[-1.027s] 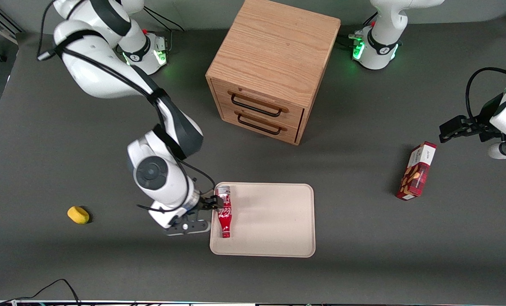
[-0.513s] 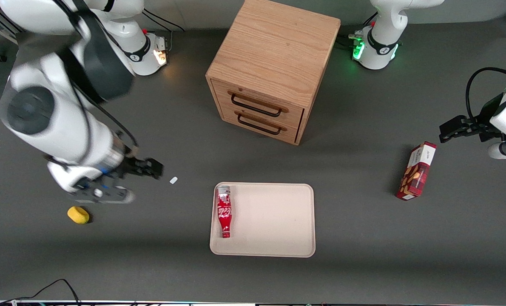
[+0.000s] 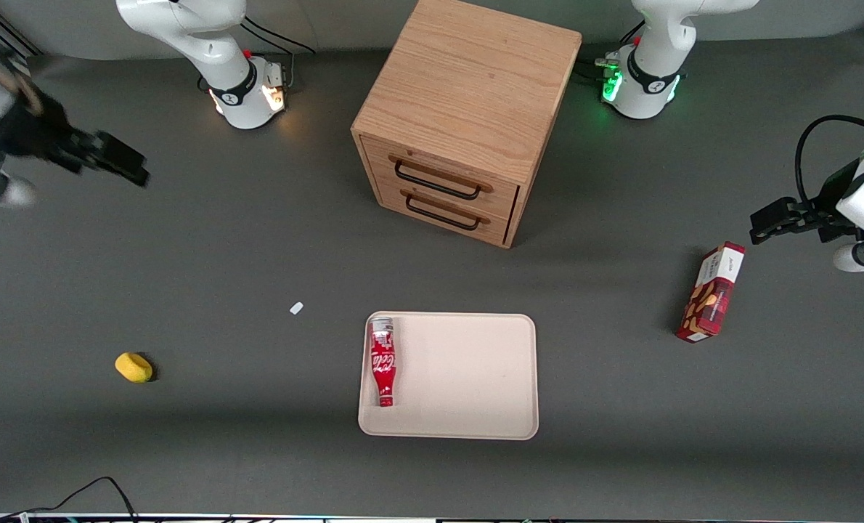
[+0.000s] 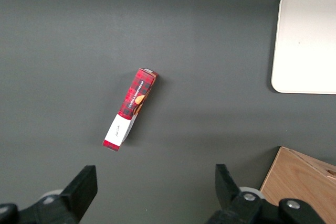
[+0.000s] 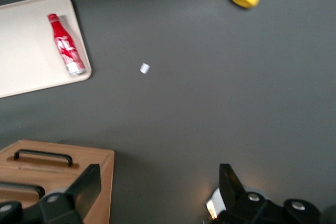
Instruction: Place coke bottle on tray
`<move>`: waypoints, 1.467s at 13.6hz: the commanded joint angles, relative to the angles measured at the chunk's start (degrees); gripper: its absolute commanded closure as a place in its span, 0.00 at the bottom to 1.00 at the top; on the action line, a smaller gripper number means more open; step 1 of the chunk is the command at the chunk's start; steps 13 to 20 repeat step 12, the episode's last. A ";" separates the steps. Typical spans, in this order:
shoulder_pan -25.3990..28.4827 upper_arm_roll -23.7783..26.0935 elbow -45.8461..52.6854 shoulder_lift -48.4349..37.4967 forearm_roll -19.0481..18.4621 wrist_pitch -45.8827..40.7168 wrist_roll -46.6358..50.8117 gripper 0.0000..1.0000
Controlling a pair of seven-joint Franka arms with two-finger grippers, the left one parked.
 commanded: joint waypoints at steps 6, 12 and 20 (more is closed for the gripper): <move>0.34 -6.59 -37.76 -24.97 2.95 15.17 -3.95 0.00; 0.34 -7.81 -29.00 -19.46 2.86 11.75 -4.31 0.00; 0.34 -7.81 -29.00 -19.46 2.86 11.75 -4.31 0.00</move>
